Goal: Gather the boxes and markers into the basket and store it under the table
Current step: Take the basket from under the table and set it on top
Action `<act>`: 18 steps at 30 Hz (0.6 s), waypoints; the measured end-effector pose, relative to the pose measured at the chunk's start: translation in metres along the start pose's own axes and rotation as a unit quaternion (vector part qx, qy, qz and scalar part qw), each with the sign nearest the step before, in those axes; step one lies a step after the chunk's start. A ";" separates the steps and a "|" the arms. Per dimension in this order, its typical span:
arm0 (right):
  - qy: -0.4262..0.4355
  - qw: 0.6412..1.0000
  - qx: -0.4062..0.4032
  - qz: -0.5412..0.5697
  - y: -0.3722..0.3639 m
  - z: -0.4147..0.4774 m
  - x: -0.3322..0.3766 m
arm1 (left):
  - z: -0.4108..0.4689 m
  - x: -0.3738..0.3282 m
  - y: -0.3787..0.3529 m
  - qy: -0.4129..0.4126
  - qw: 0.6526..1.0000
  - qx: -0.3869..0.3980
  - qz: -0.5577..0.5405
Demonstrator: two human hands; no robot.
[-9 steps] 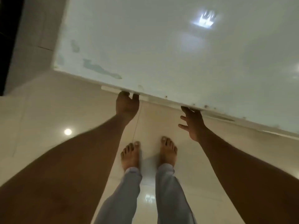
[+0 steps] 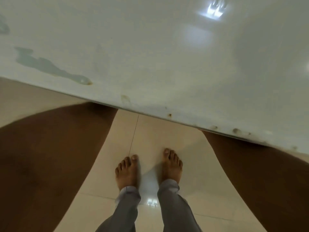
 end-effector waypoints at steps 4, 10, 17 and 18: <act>0.055 0.993 -0.101 -0.041 0.020 0.009 0.001 | 0.004 0.003 0.016 0.002 1.000 -0.003 0.011; 0.091 0.987 -0.133 -0.025 0.029 0.005 0.000 | 0.013 0.027 0.045 0.037 0.999 0.018 -0.013; 0.088 0.987 -0.134 -0.017 0.047 -0.017 0.016 | 0.018 0.032 0.065 -0.110 0.989 -0.085 0.049; 0.072 0.989 -0.125 0.035 0.074 -0.031 0.048 | 0.018 0.031 0.065 -0.122 0.987 -0.085 0.061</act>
Point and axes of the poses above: each hand's wrist, its own z-axis towards the middle knuckle, its own y-axis out of the back of the hand, x = y × z, the point moved 3 cm from there along z, towards the middle knuckle, and after that the axes turned 7 degrees about -z, right-handed, at the moved point
